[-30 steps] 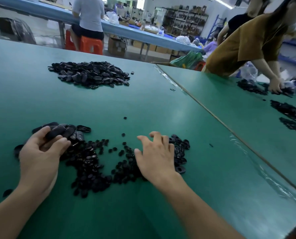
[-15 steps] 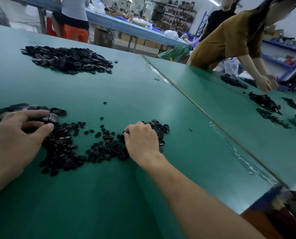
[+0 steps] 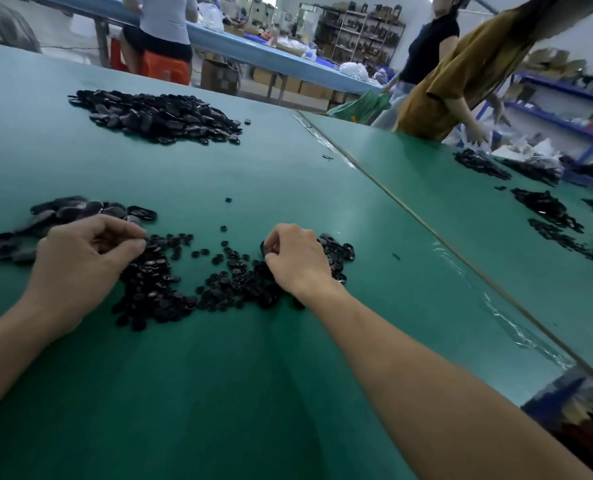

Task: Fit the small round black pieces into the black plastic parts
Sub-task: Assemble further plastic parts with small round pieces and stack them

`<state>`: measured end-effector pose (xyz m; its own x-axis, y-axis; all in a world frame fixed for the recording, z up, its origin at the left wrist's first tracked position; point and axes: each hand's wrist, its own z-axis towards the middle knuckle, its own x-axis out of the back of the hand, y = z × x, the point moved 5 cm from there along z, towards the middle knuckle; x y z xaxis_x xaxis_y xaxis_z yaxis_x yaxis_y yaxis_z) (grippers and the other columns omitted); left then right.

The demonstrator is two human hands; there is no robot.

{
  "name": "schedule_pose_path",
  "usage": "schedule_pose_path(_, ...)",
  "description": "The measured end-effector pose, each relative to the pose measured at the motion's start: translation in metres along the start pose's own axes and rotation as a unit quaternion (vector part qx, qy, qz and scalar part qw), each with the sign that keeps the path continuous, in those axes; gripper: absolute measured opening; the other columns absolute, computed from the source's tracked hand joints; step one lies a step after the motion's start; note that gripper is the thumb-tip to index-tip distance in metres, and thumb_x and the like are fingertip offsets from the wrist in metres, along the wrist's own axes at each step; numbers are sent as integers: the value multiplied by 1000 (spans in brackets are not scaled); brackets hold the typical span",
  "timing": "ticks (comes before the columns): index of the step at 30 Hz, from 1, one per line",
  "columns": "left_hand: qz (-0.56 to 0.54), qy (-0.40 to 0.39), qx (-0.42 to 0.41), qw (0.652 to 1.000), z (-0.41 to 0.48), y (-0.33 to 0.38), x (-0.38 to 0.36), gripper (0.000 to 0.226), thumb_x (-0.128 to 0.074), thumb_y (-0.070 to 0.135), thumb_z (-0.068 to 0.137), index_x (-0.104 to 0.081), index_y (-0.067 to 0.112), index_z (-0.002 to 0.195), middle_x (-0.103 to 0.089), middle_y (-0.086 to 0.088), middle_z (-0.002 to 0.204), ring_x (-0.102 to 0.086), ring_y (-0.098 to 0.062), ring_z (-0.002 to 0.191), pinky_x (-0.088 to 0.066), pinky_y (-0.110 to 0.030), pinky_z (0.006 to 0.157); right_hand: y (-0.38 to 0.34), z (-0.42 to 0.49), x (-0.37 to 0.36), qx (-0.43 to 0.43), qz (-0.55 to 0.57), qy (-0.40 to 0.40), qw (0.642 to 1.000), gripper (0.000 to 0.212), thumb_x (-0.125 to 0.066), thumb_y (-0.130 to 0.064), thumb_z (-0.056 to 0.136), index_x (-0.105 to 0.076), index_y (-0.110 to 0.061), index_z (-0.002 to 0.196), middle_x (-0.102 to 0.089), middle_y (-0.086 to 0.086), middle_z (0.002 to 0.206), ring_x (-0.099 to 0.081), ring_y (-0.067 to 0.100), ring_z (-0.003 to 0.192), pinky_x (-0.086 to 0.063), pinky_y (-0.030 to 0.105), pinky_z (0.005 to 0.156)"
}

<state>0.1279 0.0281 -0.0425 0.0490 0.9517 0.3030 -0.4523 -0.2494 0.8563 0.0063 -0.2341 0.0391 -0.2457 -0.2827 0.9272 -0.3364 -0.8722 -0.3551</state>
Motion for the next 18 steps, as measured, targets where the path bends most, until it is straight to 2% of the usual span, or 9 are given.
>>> schedule_pose_path(2,-8,3,-7,1000,-5,18,1,13,-78,33,81,-74,35,94,-74,17,83,-66,0,67,-51,-8,62,-2,2,-1,-8,-3,-17,1000,27,-55,-4,91,-64,-16,114,-66,6,111,-61,26,102,-52,36,83)
schedule_pose_path(4,-2,0,-3,1000,-12,33,1,14,-78,16,83,-75,30,85,-74,14,79,-66,-6,67,-55,-15,64,-2,5,-3,-22,-25,-47,998,23,-55,-7,92,-62,-10,113,-63,11,113,-61,31,101,-52,38,82)
schedule_pose_path(6,6,-17,0,1000,-17,49,-2,18,-78,9,83,-74,27,80,-73,8,77,-68,-19,71,-57,-27,70,-1,8,-5,-35,-49,-69,996,7,-53,-8,92,-60,-7,91,-59,13,105,-58,32,87,-46,34,66)
schedule_pose_path(7,10,-29,-2,1000,-19,54,-3,19,-78,8,83,-73,26,80,-73,5,77,-68,-20,71,-56,-30,70,-1,9,-6,-38,-56,-71,995,10,-52,-7,92,-57,-8,83,-58,13,101,-55,31,82,-43,33,62)
schedule_pose_path(9,22,-43,-8,999,-21,61,-5,19,-78,7,83,-72,25,78,-68,0,68,-60,-13,58,-51,-23,59,1,10,-8,-31,-57,-65,996,14,-52,-10,93,-66,-10,91,-62,11,105,-58,30,88,-49,35,68)
schedule_pose_path(11,37,-47,-13,998,-22,65,-5,19,-77,6,83,-71,23,76,-52,0,53,-42,-8,47,-37,-11,49,3,8,-9,-19,-42,-40,998,21,-54,-16,95,-71,-18,108,-62,8,116,-61,29,99,-55,39,82)
schedule_pose_path(13,43,-47,-10,998,-22,69,-6,17,-77,5,83,-71,20,77,-37,9,45,-34,-7,44,-29,-8,48,5,5,-8,-11,-24,4,1000,22,-56,-18,95,-71,-23,110,-61,6,118,-62,26,97,-55,39,86)
schedule_pose_path(16,25,-48,-13,998,-22,73,-7,15,-76,7,84,-71,18,77,-34,10,44,-31,-6,42,-29,-7,47,0,-4,-4,7,60,102,993,16,-59,-19,97,-71,-21,108,-66,0,110,-63,14,92,-55,33,83)
schedule_pose_path(18,6,-44,-21,999,-21,77,-6,8,-77,22,84,-71,21,78,-41,9,45,-36,-6,43,-32,-9,46,-16,-14,-6,40,150,138,978,13,-61,-18,98,-70,-19,106,-70,-7,91,-64,5,76,-57,27,71)
